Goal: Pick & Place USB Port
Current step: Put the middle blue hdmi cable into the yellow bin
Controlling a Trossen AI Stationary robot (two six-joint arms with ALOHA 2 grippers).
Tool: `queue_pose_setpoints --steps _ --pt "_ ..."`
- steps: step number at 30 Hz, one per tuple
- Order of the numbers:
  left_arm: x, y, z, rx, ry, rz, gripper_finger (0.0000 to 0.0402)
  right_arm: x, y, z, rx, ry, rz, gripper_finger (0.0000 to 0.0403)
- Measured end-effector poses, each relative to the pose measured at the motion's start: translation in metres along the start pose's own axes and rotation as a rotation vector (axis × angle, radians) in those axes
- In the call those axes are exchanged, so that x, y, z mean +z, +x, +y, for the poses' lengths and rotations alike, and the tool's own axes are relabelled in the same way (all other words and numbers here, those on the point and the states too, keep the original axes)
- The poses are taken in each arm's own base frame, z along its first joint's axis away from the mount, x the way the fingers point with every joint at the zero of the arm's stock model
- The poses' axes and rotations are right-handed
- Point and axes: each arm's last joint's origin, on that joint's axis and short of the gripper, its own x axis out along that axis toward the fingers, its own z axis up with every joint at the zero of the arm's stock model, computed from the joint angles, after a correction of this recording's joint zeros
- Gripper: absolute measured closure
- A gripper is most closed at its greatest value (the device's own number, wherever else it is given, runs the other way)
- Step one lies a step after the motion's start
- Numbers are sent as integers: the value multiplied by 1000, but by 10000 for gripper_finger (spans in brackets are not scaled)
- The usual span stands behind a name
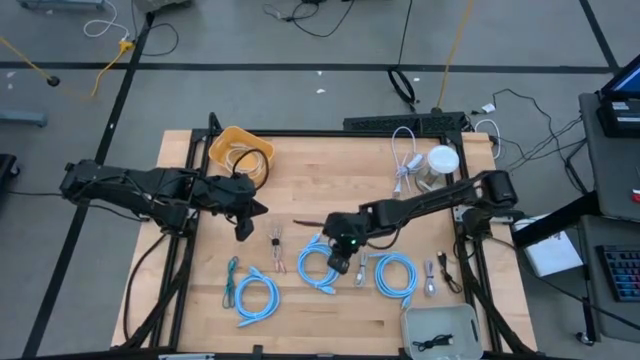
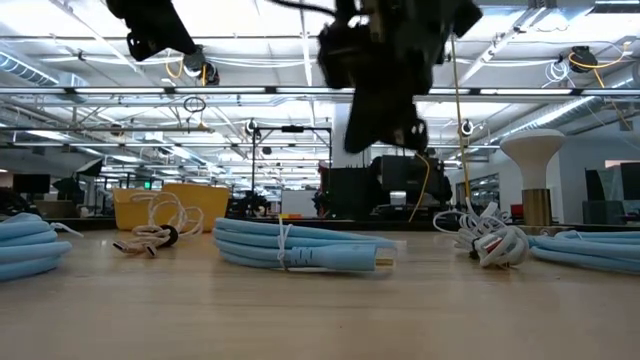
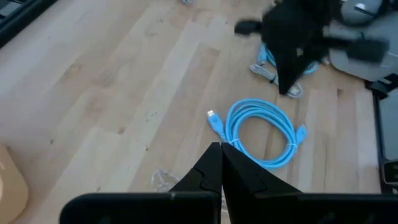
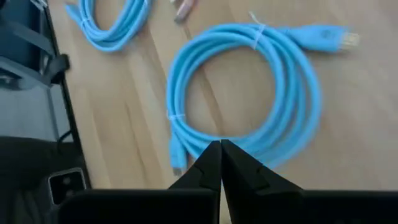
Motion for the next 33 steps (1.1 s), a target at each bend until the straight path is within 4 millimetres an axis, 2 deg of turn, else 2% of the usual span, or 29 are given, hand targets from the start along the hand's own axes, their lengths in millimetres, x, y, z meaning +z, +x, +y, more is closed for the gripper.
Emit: queue_pose_setpoints --steps 4,9,22,33 --pt "0 0 0 6 0 -3 396 -4 24 -3 12 13 38 402" --pt "0 0 0 7 -2 1 396 -1 34 -2 39 27 2 402" --pt "-1 0 1 13 -7 1 396 -3 35 -9 -81 86 -30 403" --pt "0 0 1 13 -12 1 396 -3 35 -9 -87 102 -23 403"
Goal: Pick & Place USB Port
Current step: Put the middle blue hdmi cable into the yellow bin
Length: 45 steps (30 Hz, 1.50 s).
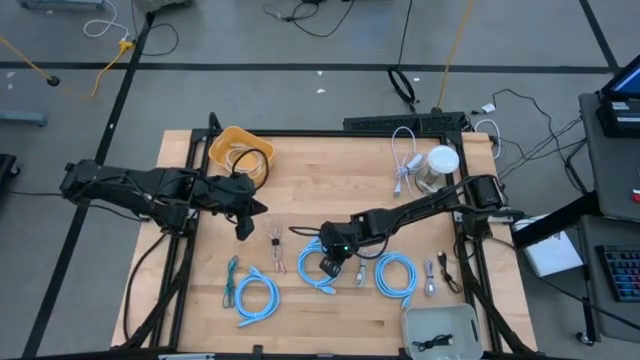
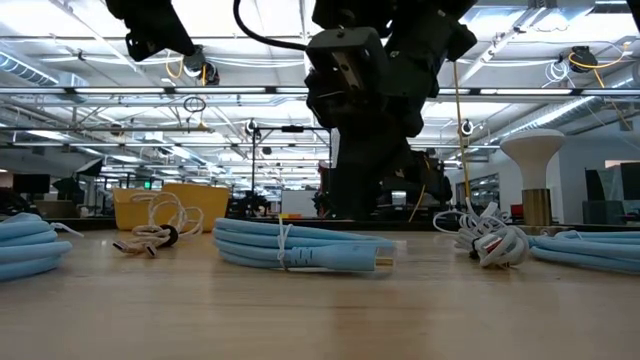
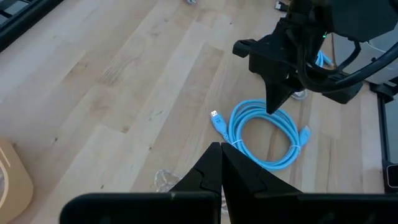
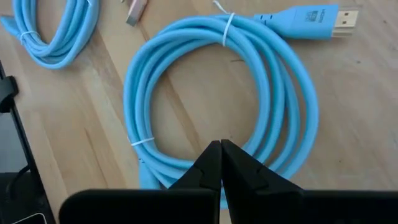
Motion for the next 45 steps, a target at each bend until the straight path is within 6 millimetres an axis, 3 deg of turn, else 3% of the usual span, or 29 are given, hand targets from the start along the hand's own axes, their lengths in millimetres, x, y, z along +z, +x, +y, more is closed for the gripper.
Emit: queue_pose_setpoints --steps 3,9,12,31,45 --pt "0 0 0 0 0 0 396 0 3 -1 -14 -4 -12 403" --pt "0 0 0 0 -8 0 396 -4 37 -10 10 4 52 403" --pt "0 0 0 1 -11 2 396 -2 42 -9 40 4 45 403" --pt "-1 0 0 2 -1 6 396 -14 37 -29 -198 -42 149 403" --pt "-1 0 0 2 2 7 396 -2 28 -61 -352 -33 188 403"
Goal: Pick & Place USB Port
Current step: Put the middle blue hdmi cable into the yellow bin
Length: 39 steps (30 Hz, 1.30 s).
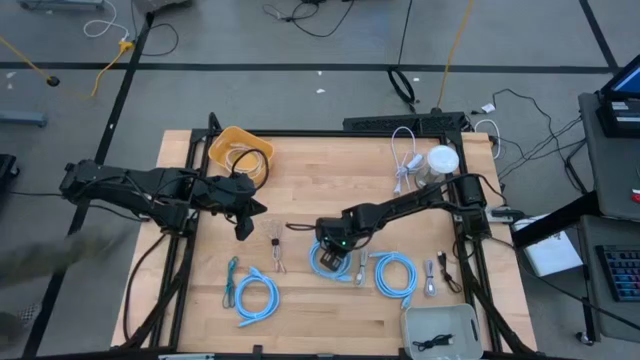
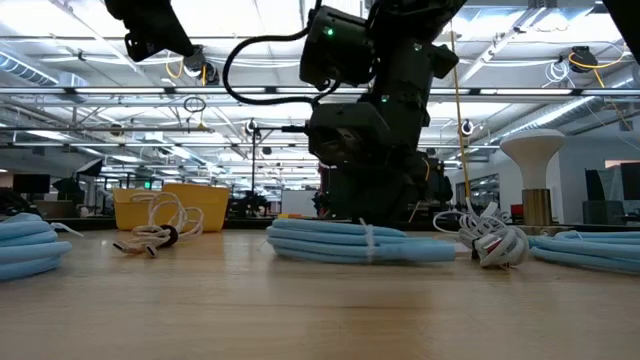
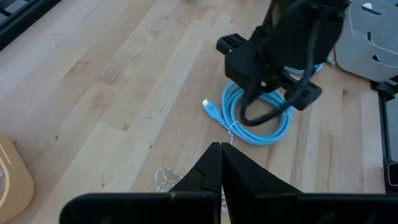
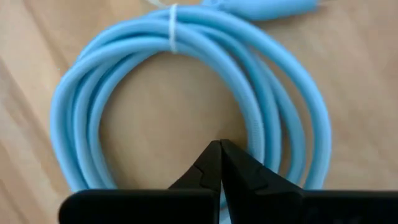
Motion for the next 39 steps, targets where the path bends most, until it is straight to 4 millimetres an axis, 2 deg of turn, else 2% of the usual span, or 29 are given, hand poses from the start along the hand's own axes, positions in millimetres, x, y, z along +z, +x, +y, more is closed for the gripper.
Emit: queue_pose_setpoints --steps 15,20,24,27,31,34,36,39 --pt "0 0 0 0 11 2 396 24 -23 -39 -91 55 -84 403" --pt "-1 0 0 4 14 10 396 27 -34 -36 -30 -5 -139 403" --pt "-1 0 1 6 21 13 396 27 -51 -28 93 -44 -163 399" --pt "-1 0 1 7 27 14 396 22 -63 -20 151 -55 -169 381" --pt "-1 0 1 7 19 14 396 18 -90 -12 167 -56 -271 345" --pt "-4 3 1 6 -38 11 396 12 -105 -10 184 -37 -294 318" --pt "-8 10 2 0 -128 12 396 7 -115 -10 196 -18 -294 302" --pt "-20 36 2 -60 -275 47 396 1 -133 -12 216 18 -310 282"
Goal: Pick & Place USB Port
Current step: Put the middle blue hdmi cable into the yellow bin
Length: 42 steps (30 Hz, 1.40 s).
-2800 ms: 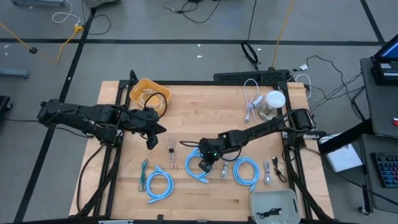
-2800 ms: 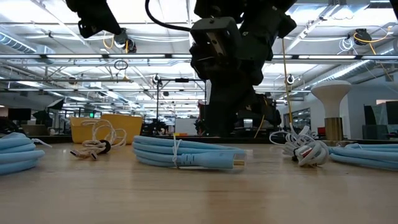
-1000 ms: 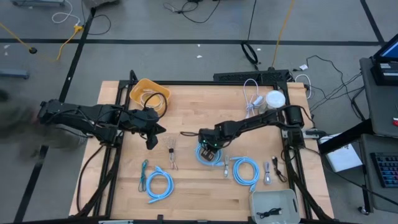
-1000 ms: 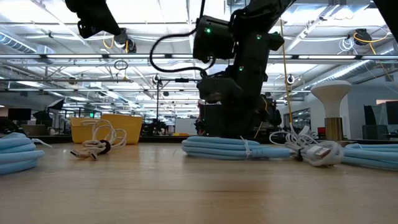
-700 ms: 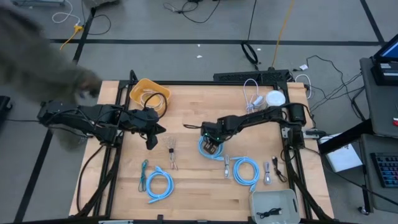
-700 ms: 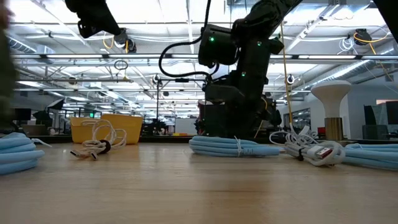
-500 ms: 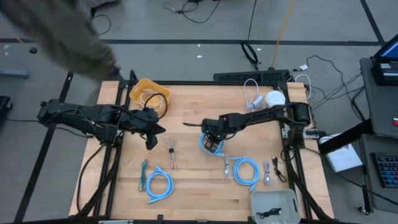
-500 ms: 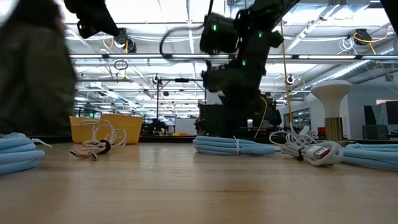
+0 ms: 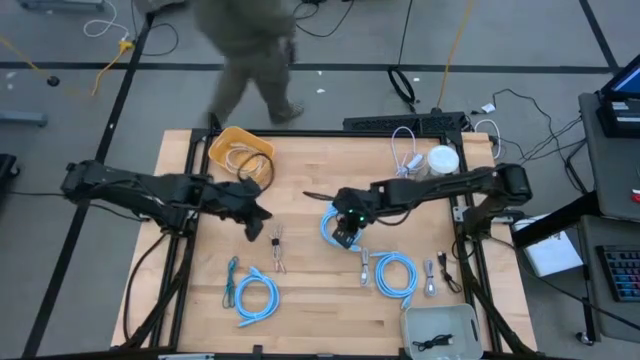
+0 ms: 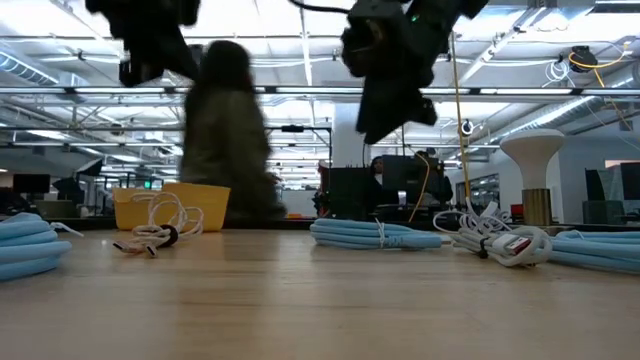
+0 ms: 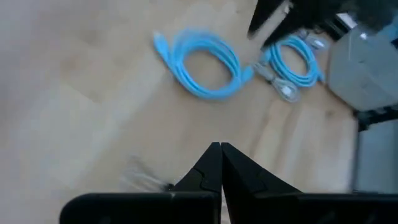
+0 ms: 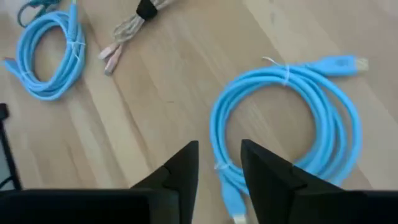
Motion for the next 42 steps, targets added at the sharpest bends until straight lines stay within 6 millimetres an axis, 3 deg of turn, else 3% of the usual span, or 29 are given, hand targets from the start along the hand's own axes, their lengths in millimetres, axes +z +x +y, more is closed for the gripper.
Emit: queue_pose_setpoints --steps 4,7,16,23,27,31,37,42 --pt "-18 48 4 -141 -156 90 387 -6 -19 -3 -54 38 -2 270" --pt "-22 79 4 -187 -240 105 357 -12 -31 -8 -139 39 6 269" --pt "5 132 -1 -203 -408 159 210 -22 -37 -17 -281 31 70 281" --pt "24 161 1 -178 -487 180 131 -40 -21 -33 -367 1 141 280" --pt "31 171 8 -131 -552 164 127 -57 -9 -46 -412 -5 206 282" --pt "30 179 19 -70 -624 168 149 -67 -2 -54 -424 -9 223 284" --pt "19 201 28 -53 -710 230 180 -65 -2 -56 -455 -64 103 285" --pt "14 217 31 -69 -787 235 174 -59 -13 -53 -424 -113 19 285"
